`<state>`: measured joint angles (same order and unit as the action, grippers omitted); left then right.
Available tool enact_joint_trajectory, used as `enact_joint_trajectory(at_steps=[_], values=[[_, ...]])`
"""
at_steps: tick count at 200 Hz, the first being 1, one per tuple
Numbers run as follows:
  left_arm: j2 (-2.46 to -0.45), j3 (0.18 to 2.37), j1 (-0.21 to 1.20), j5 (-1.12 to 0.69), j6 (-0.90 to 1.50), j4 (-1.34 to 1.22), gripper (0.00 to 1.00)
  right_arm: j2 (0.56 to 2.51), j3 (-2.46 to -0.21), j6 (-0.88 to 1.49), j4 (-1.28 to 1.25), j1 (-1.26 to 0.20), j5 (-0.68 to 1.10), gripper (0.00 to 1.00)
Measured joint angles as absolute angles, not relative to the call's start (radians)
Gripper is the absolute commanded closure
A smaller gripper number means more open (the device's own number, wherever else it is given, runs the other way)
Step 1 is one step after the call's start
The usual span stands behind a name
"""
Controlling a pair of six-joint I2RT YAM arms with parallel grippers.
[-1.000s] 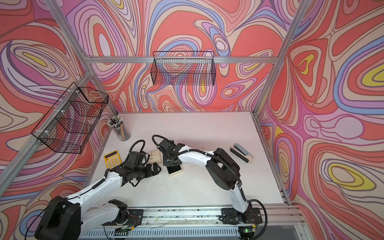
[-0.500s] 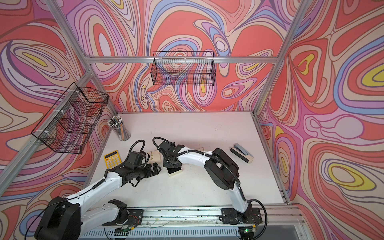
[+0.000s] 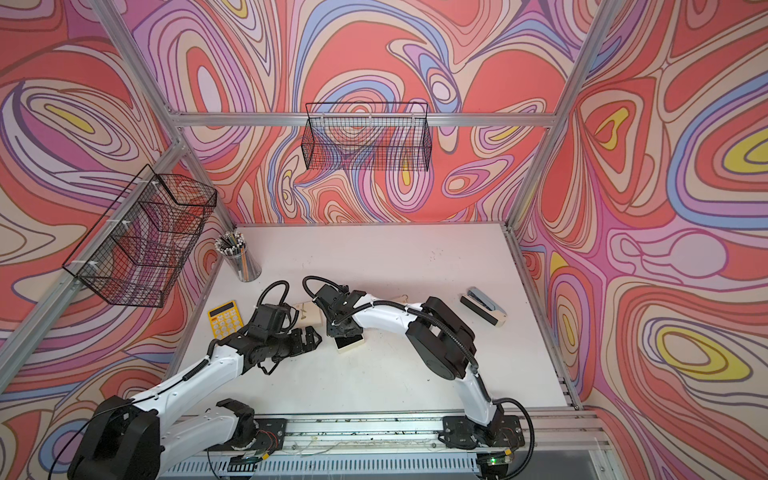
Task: Take the rings out of the lift-off lid box
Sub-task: Take out the ring from the jewelry box.
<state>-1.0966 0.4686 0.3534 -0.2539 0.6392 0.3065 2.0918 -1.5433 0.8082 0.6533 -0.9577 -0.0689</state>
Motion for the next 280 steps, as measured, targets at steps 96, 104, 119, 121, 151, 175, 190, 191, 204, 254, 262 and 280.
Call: enact_joint_trajectory(at_steps=[96,104,119,121,151,175,190,191,204,254,262,280], values=[[-1.097,0.468,0.353,-0.254,0.640,0.307,0.00,2.114,-1.625,0.748,0.726,-0.988,-0.113,0.86],[-1.097,0.468,0.353,-0.254,0.639,0.306,0.00,2.114,-1.625,0.748,0.728,-0.988,-0.113,0.86],[-1.097,0.463,0.353,-0.254,0.640,0.305,0.00,2.115,-1.625,0.749,0.729,-0.988,-0.111,0.86],[-1.097,0.462,0.353,-0.254,0.640,0.305,0.00,2.115,-1.625,0.749,0.729,-0.988,-0.111,0.87],[-1.097,0.442,0.353,-0.255,0.640,0.300,0.02,2.119,-1.624,0.760,0.726,-0.988,-0.099,0.86],[-1.095,0.436,0.353,-0.258,0.640,0.290,0.02,2.119,-1.624,0.773,0.720,-0.988,-0.088,0.82],[-1.094,0.435,0.353,-0.258,0.641,0.287,0.02,2.120,-1.624,0.780,0.712,-0.988,-0.078,0.81],[-1.094,0.435,0.353,-0.258,0.641,0.287,0.02,2.121,-1.624,0.780,0.711,-0.988,-0.077,0.81],[-1.094,0.433,0.353,-0.263,0.643,0.283,0.03,2.125,-1.624,0.786,0.704,-0.988,-0.068,0.82],[-1.093,0.425,0.353,-0.272,0.648,0.263,0.03,2.134,-1.623,0.802,0.700,-0.988,-0.062,0.92],[-1.093,0.425,0.353,-0.273,0.648,0.263,0.03,2.134,-1.623,0.802,0.701,-0.988,-0.064,0.92],[-1.094,0.424,0.353,-0.274,0.648,0.257,0.03,2.134,-1.623,0.802,0.704,-0.988,-0.070,0.93]])
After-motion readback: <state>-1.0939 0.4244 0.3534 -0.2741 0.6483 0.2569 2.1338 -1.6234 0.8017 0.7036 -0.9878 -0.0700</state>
